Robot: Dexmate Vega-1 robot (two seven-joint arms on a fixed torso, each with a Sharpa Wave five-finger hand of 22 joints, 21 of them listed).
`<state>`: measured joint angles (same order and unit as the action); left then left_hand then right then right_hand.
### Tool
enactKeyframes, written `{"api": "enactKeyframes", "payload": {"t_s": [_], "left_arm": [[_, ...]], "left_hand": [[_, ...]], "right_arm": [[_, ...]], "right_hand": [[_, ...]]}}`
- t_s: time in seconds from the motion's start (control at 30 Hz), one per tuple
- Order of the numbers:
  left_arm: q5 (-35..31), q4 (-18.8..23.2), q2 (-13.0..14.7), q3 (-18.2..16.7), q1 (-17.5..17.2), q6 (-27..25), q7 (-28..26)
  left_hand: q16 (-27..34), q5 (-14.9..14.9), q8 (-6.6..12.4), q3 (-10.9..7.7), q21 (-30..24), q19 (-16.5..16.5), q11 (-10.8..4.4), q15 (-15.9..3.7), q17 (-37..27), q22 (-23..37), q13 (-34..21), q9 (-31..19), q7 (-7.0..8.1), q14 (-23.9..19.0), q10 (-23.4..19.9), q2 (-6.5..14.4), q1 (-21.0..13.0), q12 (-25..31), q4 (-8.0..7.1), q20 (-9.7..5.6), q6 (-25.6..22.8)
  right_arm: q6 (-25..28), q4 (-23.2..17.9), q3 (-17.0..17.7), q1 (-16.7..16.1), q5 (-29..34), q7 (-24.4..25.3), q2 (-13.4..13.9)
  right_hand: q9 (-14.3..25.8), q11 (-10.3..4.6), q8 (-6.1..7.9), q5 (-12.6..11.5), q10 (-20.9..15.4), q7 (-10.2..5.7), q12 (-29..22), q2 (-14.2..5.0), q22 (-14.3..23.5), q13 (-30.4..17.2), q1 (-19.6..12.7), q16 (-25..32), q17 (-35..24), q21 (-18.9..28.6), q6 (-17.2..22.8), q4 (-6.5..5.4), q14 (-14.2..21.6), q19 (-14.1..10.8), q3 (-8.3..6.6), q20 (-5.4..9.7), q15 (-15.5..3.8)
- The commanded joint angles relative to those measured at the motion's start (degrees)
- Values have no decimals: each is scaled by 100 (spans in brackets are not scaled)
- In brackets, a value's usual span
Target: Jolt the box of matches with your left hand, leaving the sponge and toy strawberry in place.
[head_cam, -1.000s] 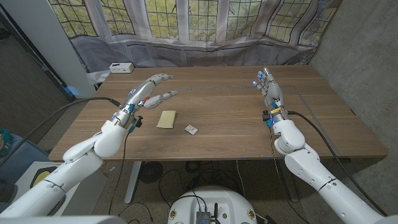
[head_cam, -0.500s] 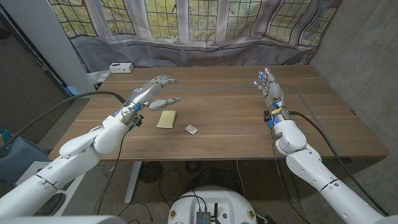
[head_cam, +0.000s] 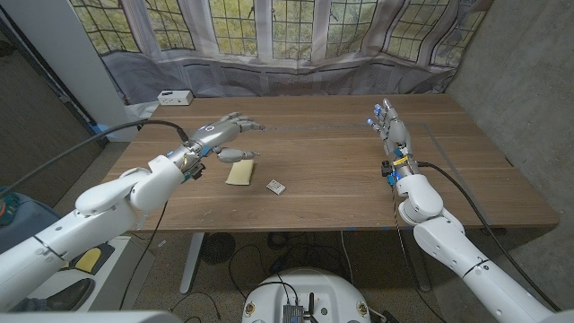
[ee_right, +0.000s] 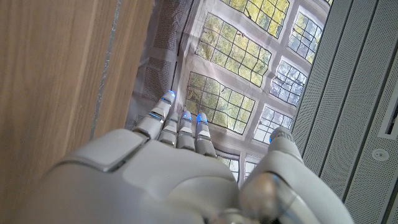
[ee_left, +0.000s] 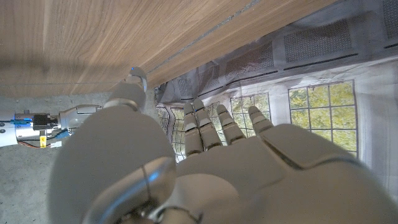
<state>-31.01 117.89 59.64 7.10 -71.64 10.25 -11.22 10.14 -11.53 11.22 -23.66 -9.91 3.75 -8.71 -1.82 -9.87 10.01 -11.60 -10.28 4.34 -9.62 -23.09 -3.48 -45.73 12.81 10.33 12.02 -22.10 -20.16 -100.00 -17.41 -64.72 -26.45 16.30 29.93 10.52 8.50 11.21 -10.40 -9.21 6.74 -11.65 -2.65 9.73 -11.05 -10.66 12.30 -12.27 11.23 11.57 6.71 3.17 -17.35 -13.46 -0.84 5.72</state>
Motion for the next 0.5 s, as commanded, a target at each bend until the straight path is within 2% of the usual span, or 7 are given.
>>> {"api": "enactKeyframes", "payload": {"t_s": [0.03, 0.23, 0.33, 0.5], "left_arm": [[-173, 319, 486, -26, 37, -707, 839], [-239, 346, 724, 55, 201, -683, 1098], [-364, 393, 851, 81, 264, -682, 1181], [-439, 456, 991, 95, 328, -675, 1311]], "left_hand": [[46, -71, 48, -88, -44, 25, -118, -79, -2, 8, -8, -31, 109, -18, -98, 13, -206, 28, -5, 2, -86], [51, -94, 53, -155, -61, 37, -164, -122, 0, 5, -6, -32, 201, -19, -186, 43, -428, 44, 4, 8, -131], [27, -101, 32, -139, -23, 206, -231, -117, 1, 6, -4, -33, 269, 75, -184, -16, -501, 26, -19, 17, -107], [55, -170, 73, -62, -77, 212, -340, -197, 2, 14, 0, -33, 328, 56, -398, -156, -557, 71, -62, 2, -286]], "right_arm": [[12, 31, -44, -6, 31, 70, -87], [19, 74, -89, 55, 43, 64, -129], [5, 96, -109, 83, 59, 76, -161], [-13, 116, -123, 93, 57, 79, -185]], "right_hand": [[12, 23, -5, -18, 24, -23, 19, -19, 16, -11, -14, -30, -10, -30, -11, 19, -61, 55, -6, -1, 7], [12, 29, -10, -17, 30, -21, 21, -19, 16, -11, -11, -36, -11, -33, -21, 19, -76, 69, -3, -7, 15], [12, 30, -11, -17, 32, -21, 21, -21, 16, -11, -11, -37, -12, -36, -23, 20, -81, 79, -2, -15, 16], [13, 41, -11, -15, 44, -11, 26, -13, 16, -12, -1, -38, -14, -38, -24, 18, -85, 91, 6, -18, 25]]}}
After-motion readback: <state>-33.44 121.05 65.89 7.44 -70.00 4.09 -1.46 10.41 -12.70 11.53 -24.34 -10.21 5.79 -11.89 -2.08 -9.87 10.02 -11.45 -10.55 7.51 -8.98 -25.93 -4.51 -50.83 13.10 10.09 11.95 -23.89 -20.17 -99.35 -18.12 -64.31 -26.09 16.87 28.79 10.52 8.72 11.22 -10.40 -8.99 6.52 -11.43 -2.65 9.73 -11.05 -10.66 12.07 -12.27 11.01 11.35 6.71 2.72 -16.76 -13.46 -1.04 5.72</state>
